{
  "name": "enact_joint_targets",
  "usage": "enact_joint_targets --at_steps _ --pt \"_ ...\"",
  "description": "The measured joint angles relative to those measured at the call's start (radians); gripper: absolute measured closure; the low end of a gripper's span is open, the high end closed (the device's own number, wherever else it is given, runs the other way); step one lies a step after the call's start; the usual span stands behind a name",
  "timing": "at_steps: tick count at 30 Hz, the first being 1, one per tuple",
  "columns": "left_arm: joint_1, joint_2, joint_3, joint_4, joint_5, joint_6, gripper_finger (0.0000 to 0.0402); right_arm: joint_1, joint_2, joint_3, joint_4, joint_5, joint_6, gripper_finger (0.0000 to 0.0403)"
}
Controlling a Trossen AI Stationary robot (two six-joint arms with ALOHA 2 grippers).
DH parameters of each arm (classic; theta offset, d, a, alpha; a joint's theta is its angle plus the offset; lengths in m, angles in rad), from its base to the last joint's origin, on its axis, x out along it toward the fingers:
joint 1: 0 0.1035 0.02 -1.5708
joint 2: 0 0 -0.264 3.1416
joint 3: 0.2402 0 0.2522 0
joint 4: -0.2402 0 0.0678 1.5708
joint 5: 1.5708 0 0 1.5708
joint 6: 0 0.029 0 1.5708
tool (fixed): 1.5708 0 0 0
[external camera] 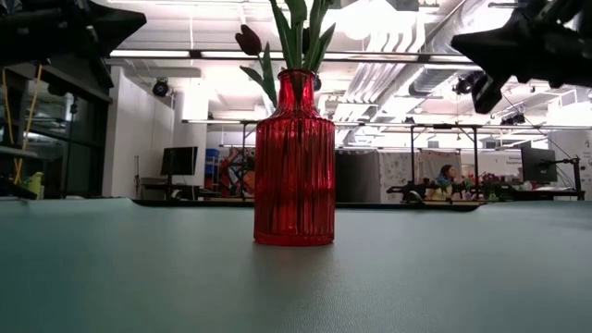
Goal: Sort flowers into vase by color
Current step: Return to Home Position
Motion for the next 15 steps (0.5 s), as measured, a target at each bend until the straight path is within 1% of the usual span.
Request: enact_joint_targets --at_steps 1,5,8,10,12,15 --pt "0.0 0.0 0.0 0.0 0.0 0.0 0.0401 0.005 -0.003 -0.021 0.032 0.003 0.011 0.0403" --pt "0.0 0.0 0.001 -0.002 0.0 0.0 0.0401 0.018 -0.002 -0.022 0.016 0.01 -0.019 0.0403" --pt "0.0 -0.002 0.001 -0.034 0.001 0.0 0.0401 0.018 -0.002 -0.022 -0.067 0.01 -0.031 0.0403" --pt "0.0 -0.01 0.002 -0.086 0.001 0.0 0.0401 0.018 -0.002 -0.022 -0.127 0.01 -0.035 0.0403" --pt "0.0 -0.028 0.002 -0.208 0.001 0.0 0.0401 0.018 -0.002 -0.022 -0.182 0.01 -0.033 0.0403" --pt "0.0 -0.067 0.003 -0.486 0.0 0.002 0.0401 0.018 -0.003 -0.022 -0.264 0.01 -0.034 0.0403"
